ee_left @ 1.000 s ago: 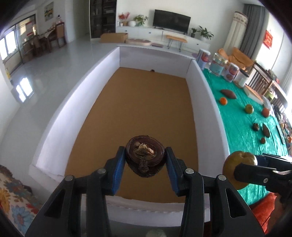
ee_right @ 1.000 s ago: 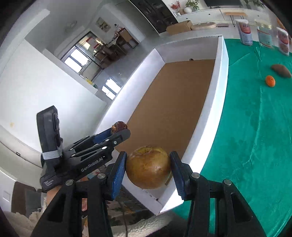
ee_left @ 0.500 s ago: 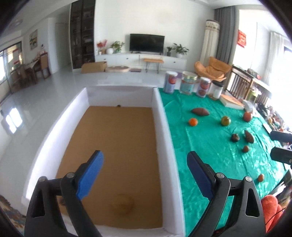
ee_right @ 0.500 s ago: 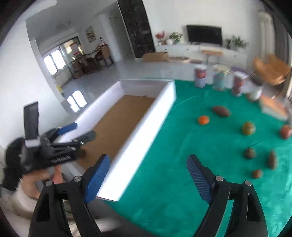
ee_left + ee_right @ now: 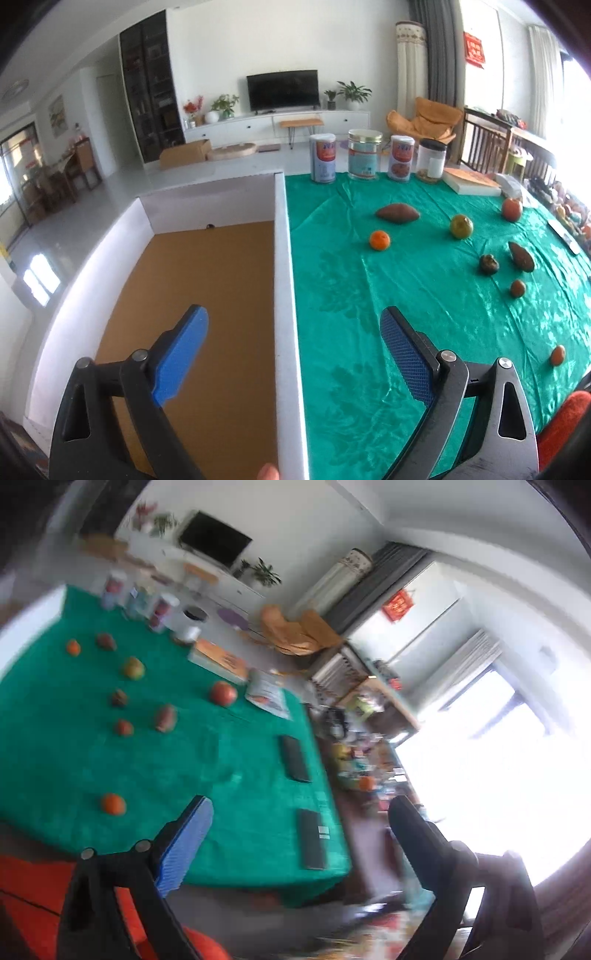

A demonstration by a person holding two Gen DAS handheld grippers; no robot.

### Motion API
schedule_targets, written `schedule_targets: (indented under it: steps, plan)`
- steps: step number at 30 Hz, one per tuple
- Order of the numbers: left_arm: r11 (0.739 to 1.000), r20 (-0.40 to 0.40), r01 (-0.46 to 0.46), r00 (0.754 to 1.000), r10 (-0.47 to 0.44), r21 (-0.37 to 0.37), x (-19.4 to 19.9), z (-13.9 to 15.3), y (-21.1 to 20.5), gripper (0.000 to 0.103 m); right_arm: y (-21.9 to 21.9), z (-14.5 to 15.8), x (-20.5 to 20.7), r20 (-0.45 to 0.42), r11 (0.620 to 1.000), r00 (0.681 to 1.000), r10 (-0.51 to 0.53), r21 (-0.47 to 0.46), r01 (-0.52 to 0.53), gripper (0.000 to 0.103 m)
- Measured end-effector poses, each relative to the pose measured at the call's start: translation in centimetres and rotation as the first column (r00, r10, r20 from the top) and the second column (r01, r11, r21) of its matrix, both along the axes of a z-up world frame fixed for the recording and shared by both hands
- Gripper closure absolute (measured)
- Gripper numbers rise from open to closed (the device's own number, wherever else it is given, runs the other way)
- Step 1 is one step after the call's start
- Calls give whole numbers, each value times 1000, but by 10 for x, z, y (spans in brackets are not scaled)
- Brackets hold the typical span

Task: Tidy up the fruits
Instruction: 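Move both open tools back over the green table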

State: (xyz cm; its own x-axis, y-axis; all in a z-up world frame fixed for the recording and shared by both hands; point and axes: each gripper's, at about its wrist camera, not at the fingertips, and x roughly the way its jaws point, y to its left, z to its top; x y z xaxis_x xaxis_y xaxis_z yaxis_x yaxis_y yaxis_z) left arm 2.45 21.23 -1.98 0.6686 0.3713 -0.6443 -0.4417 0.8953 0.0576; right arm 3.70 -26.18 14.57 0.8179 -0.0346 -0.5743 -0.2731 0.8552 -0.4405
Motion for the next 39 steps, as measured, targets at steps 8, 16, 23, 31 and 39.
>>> schedule_targets:
  steps: [8,16,23,31,39]
  plan:
    - [999,21,-9,1000,10,-39,-10,-8,6,8,69,-132,-11,-71,806,979,190,581,-115,1]
    - [999,-7,15,1000,-15,33,-3,-12,-18,8,80,-197,-23,-97,744,988,123,668,-27,1]
    - [998,-29,24,999,-22,62,4,-15,-29,8,78,-196,-26,-89,758,989,121,651,-34,1]
    - [998,10,17,1000,-17,55,-2,-14,-26,7,64,-204,-22,-117,704,987,106,710,9,1]
    - [999,68,10,998,-13,36,3,-12,-33,7,68,-202,-24,-109,720,989,102,694,3,1]
